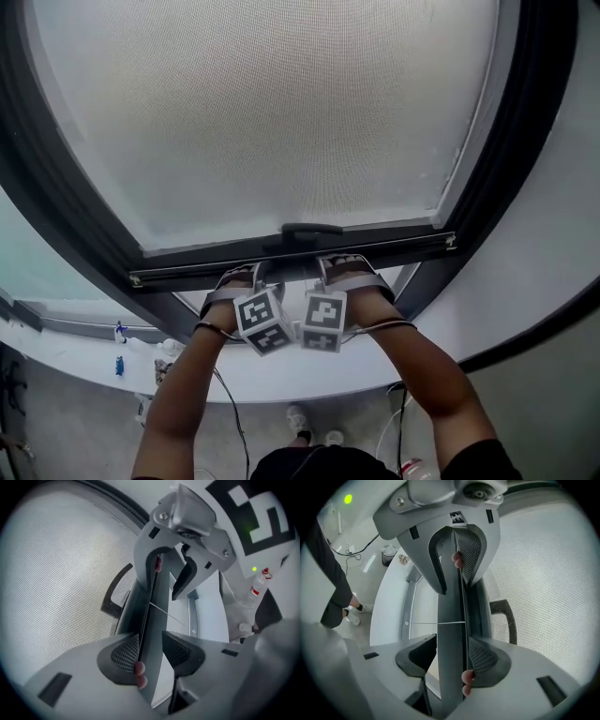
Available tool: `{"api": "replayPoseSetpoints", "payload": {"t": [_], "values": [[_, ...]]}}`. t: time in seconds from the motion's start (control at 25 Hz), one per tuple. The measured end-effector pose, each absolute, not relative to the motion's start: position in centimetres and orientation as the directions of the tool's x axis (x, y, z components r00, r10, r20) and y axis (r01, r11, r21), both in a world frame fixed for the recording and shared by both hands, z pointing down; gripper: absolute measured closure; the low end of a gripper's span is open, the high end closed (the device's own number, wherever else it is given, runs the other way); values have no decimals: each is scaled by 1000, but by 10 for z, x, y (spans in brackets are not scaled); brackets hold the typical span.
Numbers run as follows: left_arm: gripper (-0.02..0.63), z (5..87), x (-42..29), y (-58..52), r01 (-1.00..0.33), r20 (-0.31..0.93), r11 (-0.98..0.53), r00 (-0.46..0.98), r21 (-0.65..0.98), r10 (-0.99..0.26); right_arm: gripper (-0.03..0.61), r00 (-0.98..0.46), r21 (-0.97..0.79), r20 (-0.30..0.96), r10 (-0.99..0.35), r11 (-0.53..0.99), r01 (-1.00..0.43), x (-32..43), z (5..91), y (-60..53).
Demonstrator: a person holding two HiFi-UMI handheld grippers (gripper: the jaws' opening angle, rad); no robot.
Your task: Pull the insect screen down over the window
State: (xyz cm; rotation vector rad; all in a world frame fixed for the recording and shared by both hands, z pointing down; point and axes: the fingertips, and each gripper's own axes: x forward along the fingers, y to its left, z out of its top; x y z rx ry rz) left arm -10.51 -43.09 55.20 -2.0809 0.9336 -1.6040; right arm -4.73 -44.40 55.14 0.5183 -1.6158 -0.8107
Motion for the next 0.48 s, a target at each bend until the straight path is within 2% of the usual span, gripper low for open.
{"api": "replayPoseSetpoints", "payload": {"t": [0.48], "values": [[463, 549, -105, -430, -241, 720, -720, 105, -651, -686, 378, -180, 758, 653, -736, 634, 154, -45, 548, -449]]}}
